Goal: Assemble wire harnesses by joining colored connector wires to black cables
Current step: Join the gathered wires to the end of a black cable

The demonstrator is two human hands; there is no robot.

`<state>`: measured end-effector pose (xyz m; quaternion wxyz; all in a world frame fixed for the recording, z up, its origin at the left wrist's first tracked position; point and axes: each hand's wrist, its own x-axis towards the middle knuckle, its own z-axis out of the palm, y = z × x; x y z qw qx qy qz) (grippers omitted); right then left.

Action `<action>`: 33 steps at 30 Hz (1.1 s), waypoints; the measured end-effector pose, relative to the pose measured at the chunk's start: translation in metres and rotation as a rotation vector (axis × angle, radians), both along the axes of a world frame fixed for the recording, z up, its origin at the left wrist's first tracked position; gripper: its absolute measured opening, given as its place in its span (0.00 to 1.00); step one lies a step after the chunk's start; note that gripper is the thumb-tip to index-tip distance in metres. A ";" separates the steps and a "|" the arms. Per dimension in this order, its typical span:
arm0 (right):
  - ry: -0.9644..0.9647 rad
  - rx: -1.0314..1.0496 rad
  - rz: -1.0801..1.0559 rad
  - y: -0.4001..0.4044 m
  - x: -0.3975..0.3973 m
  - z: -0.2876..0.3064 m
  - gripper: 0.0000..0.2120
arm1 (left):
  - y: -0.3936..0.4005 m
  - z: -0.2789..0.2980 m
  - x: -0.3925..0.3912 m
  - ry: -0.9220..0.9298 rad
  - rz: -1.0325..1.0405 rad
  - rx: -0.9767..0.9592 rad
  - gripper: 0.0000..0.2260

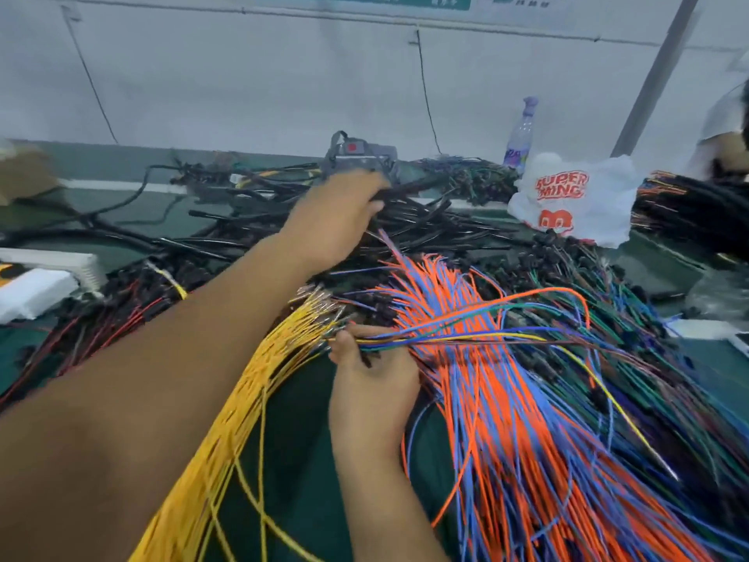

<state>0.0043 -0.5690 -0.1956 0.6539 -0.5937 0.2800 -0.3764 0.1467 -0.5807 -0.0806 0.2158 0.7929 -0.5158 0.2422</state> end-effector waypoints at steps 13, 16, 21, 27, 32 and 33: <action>0.026 -0.112 -0.020 0.012 -0.003 0.007 0.08 | 0.124 -0.052 -0.075 0.086 0.415 0.254 0.19; -0.039 -0.101 0.029 0.012 -0.005 0.008 0.10 | 0.141 -0.090 -0.088 0.301 0.409 0.085 0.16; -0.237 0.050 0.205 0.015 -0.008 0.014 0.10 | 0.141 -0.098 -0.091 0.304 0.350 -0.289 0.12; -0.195 0.004 0.232 0.016 -0.010 0.015 0.08 | 0.146 -0.102 -0.090 0.339 0.467 -0.048 0.15; -0.269 -0.004 0.156 0.013 -0.013 0.021 0.09 | 0.140 -0.102 -0.085 0.367 0.453 -0.085 0.11; -0.277 0.000 0.159 0.013 -0.014 0.021 0.09 | 0.139 -0.102 -0.085 0.386 0.423 -0.098 0.10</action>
